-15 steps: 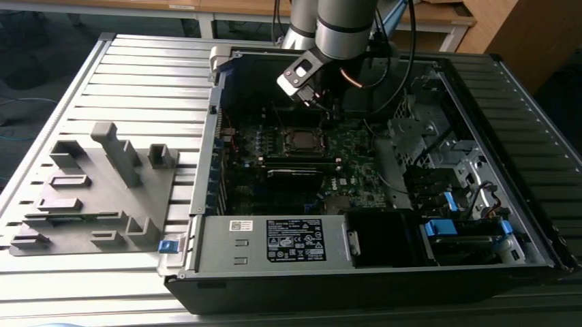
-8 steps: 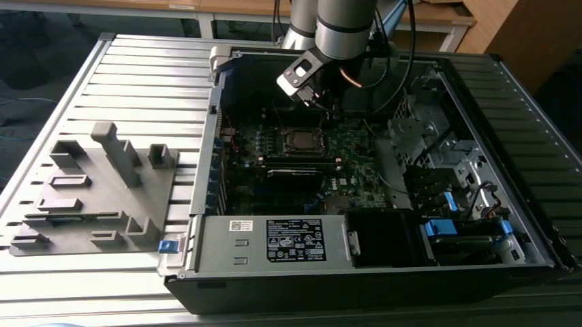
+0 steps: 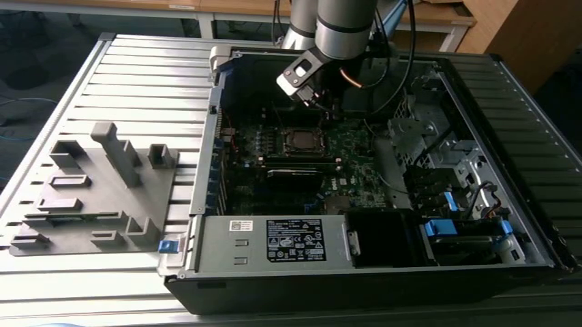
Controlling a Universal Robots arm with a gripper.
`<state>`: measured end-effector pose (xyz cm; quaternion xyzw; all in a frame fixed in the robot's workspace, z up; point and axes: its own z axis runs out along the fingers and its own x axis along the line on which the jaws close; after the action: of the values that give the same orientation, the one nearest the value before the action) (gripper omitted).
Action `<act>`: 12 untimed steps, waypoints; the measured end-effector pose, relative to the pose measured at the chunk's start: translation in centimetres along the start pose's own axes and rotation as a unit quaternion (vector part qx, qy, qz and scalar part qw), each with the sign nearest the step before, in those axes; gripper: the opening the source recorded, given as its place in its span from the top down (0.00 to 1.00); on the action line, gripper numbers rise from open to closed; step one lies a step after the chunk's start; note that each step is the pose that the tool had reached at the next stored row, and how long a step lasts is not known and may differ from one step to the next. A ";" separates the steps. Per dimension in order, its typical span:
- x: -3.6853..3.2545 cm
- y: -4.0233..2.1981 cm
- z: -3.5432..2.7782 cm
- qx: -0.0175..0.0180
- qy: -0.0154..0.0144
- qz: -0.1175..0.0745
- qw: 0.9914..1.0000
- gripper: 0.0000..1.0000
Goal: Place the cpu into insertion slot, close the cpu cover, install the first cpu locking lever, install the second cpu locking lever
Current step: 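Close the cpu cover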
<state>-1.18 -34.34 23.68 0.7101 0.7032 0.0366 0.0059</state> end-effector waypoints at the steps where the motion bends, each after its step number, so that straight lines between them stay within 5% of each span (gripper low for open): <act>1: 0.00 0.00 0.01 0.002 0.000 0.000 1.000 0.89; 4: 0.00 0.00 0.03 0.012 -0.002 0.000 1.000 0.89; 8: 0.00 0.01 0.08 0.030 -0.004 0.001 1.000 0.89; 12: 0.00 0.01 0.07 0.035 -0.005 0.001 0.999 0.89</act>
<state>-1.17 -34.34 23.60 0.7109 0.7031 0.0084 -0.0156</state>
